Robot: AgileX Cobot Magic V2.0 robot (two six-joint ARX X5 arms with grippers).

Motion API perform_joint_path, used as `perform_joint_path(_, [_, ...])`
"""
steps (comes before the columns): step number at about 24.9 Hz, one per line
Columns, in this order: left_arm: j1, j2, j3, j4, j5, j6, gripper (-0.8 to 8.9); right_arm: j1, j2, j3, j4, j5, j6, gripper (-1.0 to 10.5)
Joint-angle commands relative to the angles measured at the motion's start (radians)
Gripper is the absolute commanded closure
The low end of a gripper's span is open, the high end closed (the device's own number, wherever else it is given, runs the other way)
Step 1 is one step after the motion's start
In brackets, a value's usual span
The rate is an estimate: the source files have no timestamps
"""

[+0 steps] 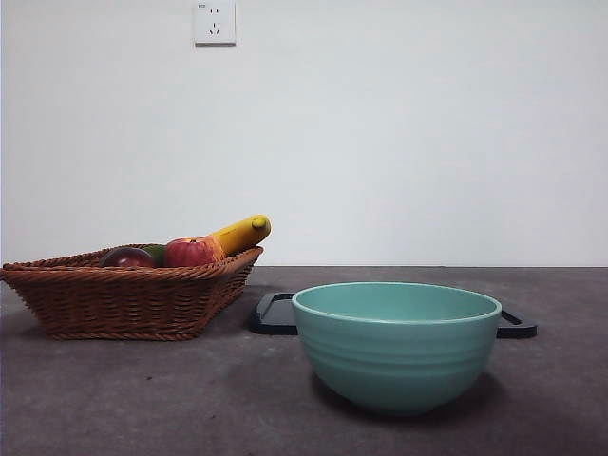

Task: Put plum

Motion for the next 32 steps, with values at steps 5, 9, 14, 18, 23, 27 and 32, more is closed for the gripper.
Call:
perform_joint_path(5, [0.001, 0.183, 0.217, -0.157, 0.167, 0.172, 8.04, 0.000, 0.200, 0.267, -0.221, -0.155, -0.104, 9.4])
perform_joint_path(9, [-0.007, 0.272, 0.326, -0.247, 0.252, 0.241, 8.04, 0.000, 0.317, 0.396, -0.349, -0.227, -0.163, 9.4])
perform_joint_path(14, [-0.033, 0.383, 0.469, -0.384, 0.278, 0.345, 8.04, 0.014, 0.445, 0.521, -0.460, -0.296, -0.220, 9.4])
perform_joint_path(18, [-0.064, 0.455, 0.563, -0.499, 0.278, 0.413, 8.04, 0.055, 0.521, 0.584, -0.551, -0.307, -0.262, 9.4])
perform_joint_path(23, [-0.114, 0.500, 0.615, -0.619, 0.281, 0.451, 8.05, 0.142, 0.610, 0.637, -0.708, -0.306, -0.336, 9.4])
perform_joint_path(27, [-0.123, 0.500, 0.615, -0.650, 0.281, 0.459, 8.04, 0.192, 0.633, 0.637, -0.727, -0.303, -0.346, 9.4])
perform_joint_path(32, [-0.123, 0.500, 0.615, -0.649, 0.280, 0.458, 5.38, 0.197, 0.633, 0.637, -0.727, -0.302, -0.344, 8.1])
